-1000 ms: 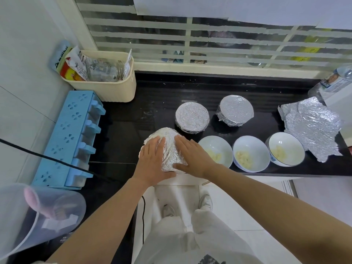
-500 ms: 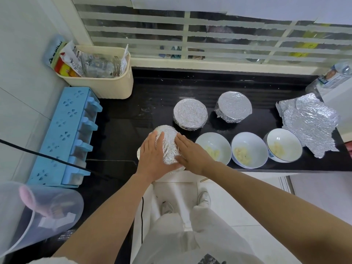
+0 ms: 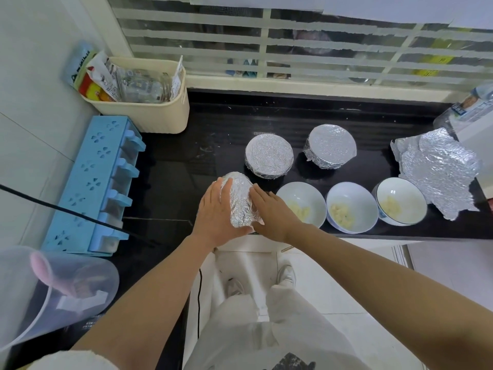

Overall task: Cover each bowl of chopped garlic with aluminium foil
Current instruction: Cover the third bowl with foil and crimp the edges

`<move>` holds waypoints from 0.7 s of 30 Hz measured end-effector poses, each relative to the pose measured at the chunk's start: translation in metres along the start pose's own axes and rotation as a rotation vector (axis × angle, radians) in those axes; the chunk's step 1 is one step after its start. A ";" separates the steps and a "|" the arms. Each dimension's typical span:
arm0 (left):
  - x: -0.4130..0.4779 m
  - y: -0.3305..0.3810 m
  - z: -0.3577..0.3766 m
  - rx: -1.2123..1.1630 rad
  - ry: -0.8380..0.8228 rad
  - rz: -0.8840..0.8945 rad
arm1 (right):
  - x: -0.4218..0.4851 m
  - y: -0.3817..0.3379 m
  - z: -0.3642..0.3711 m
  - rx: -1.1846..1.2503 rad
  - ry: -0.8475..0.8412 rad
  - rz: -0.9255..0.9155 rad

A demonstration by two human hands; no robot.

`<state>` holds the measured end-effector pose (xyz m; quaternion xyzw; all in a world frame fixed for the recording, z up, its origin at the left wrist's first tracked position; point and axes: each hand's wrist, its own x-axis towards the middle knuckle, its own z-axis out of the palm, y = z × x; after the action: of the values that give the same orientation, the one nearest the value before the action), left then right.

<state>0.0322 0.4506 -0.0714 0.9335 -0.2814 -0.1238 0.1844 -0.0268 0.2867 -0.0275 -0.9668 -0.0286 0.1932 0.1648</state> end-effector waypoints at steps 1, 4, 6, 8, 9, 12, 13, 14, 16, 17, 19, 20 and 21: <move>0.000 -0.001 -0.001 -0.003 -0.014 0.010 | -0.002 -0.001 0.000 -0.001 -0.002 0.005; -0.001 -0.003 -0.003 -0.011 -0.021 0.028 | -0.005 -0.003 0.002 -0.008 0.009 0.017; -0.002 -0.002 -0.003 -0.015 -0.004 0.031 | -0.004 -0.004 0.001 -0.008 0.010 0.021; -0.002 -0.001 -0.002 -0.017 0.005 0.020 | -0.003 -0.002 -0.002 -0.004 -0.003 0.028; -0.002 0.000 -0.001 -0.016 0.017 0.013 | -0.003 -0.001 -0.004 -0.007 -0.009 0.028; -0.002 0.001 0.004 -0.002 0.050 0.009 | -0.002 0.002 -0.008 -0.025 -0.016 0.029; -0.002 0.000 0.005 -0.001 0.053 0.013 | -0.002 0.003 -0.008 -0.028 -0.015 0.030; -0.002 0.000 0.006 0.002 0.053 0.018 | -0.001 0.003 -0.009 -0.027 -0.014 0.029; -0.003 -0.001 0.006 0.009 0.047 0.030 | 0.001 0.004 -0.008 -0.021 -0.008 0.027; -0.004 -0.001 0.005 0.009 0.047 0.032 | 0.002 0.005 -0.009 -0.018 -0.001 0.022; -0.004 -0.001 0.004 -0.002 0.055 0.031 | 0.006 0.005 -0.014 -0.006 0.022 -0.005; -0.004 -0.001 0.004 -0.010 0.061 0.032 | 0.008 0.003 -0.017 0.013 0.026 -0.030; -0.004 -0.001 0.004 -0.016 0.064 0.031 | 0.010 0.001 -0.021 0.031 0.013 -0.066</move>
<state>0.0279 0.4523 -0.0747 0.9309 -0.2890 -0.0932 0.2028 -0.0095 0.2807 -0.0129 -0.9639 -0.0564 0.1820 0.1860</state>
